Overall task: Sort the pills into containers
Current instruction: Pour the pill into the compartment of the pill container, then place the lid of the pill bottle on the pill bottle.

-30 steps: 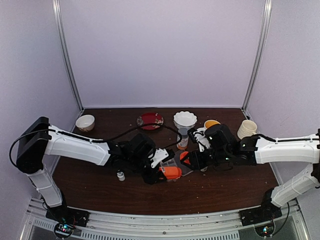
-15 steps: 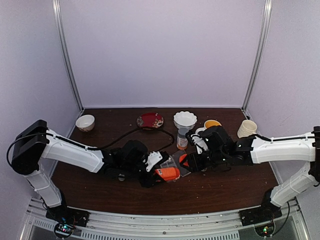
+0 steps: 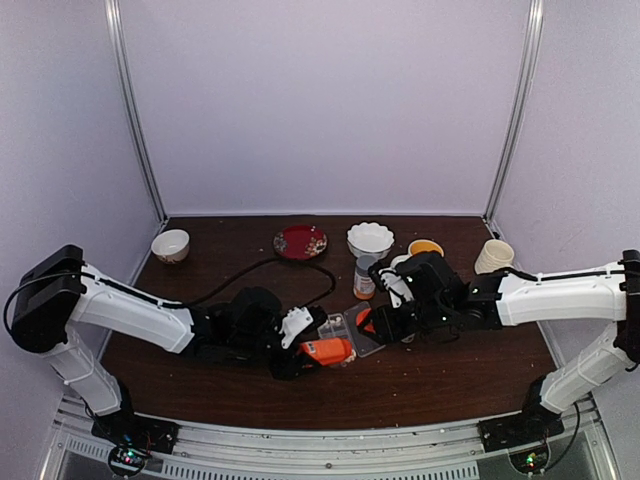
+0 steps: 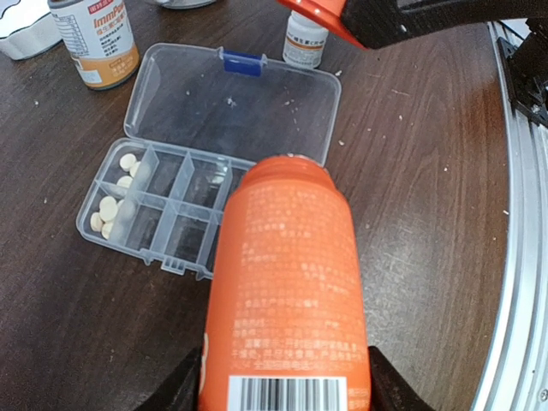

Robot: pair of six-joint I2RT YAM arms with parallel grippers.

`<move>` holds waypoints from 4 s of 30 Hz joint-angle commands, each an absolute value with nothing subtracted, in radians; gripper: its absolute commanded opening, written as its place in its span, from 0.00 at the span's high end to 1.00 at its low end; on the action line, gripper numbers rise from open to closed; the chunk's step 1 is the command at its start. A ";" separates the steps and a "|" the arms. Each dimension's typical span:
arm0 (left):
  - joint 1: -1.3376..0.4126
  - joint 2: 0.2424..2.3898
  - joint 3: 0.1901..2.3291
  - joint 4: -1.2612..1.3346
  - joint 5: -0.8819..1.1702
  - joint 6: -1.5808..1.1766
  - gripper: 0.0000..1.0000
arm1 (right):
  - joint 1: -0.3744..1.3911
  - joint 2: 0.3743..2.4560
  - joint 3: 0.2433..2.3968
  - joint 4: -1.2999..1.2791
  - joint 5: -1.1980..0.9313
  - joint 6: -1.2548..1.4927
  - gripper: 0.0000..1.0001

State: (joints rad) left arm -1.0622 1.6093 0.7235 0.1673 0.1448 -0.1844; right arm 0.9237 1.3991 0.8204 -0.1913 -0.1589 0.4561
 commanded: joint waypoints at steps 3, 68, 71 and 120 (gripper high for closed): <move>-1.067 1.550 0.681 0.272 0.136 -0.207 1.00 | 0.921 1.407 0.854 -0.190 -0.169 0.459 1.00; -1.066 1.559 0.815 -0.092 0.110 -0.202 1.00 | 1.035 1.504 0.920 -0.134 -0.172 0.518 1.00; -1.066 1.551 0.809 -0.090 0.109 -0.203 1.00 | 1.021 1.452 0.925 -0.134 -0.155 0.501 1.00; -1.067 1.154 0.498 0.615 0.326 -0.266 1.00 | 0.996 0.916 0.833 -0.091 -0.420 0.132 1.00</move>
State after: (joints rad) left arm -1.0622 1.2247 0.4862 0.4568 0.2344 -0.2565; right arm 1.0016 0.9836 0.8021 -0.0753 -0.3004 0.2520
